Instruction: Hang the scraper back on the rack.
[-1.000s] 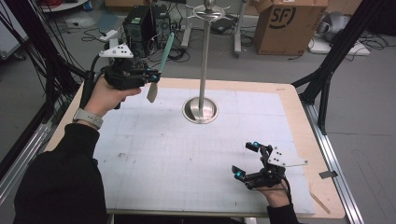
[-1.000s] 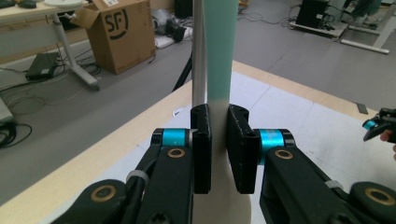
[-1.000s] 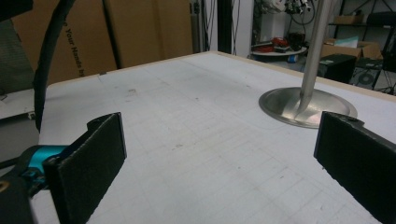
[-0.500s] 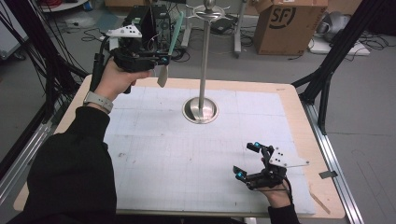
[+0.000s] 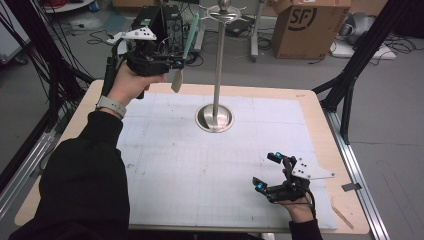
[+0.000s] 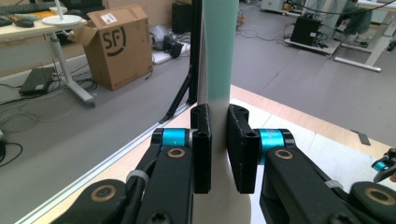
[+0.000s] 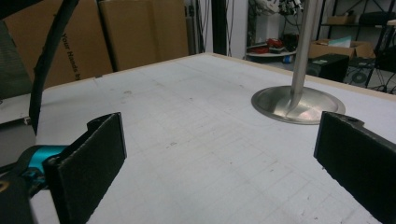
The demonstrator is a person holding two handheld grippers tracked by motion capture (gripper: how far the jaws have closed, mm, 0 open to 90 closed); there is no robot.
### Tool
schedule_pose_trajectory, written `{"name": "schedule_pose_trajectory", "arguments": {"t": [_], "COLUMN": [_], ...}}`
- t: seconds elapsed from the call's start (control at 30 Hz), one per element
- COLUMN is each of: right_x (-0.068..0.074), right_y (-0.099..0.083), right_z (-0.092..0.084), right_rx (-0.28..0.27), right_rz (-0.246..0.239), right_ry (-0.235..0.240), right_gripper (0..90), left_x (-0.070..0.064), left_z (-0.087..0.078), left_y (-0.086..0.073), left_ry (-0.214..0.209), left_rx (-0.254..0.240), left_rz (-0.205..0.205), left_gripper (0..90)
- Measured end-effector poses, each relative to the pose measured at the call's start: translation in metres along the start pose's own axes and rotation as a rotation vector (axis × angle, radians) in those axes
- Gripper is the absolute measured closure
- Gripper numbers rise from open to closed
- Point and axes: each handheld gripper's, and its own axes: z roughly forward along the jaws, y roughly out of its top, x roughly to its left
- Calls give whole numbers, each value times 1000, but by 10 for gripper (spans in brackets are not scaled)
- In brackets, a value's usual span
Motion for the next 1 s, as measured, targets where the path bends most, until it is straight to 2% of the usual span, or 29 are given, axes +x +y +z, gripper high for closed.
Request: {"name": "schedule_pose_trajectory", "arguments": {"t": [0.27, 0.7, 0.93, 1.0], "right_x": [-1, -2, -1, -2], "right_y": [0, -1, -2, -2], "right_z": [-2, -2, -2, -2], "right_rx": [0, 0, 5, 5], "right_rz": [-2, 1, 3, 2], "right_ry": [-1, -6, -7, -8], "right_gripper": [12, 12, 12, 12], "left_x": [1, 2, 0, -2], "left_z": [6, 15, 21, 22], "left_y": [-1, -3, -5, -5], "left_ry": [5, -14, -2, 13], "left_rx": [7, 6, 9, 8], "left_rz": [-9, -7, -6, -1], "left_gripper": [806, 806, 804, 801]}}
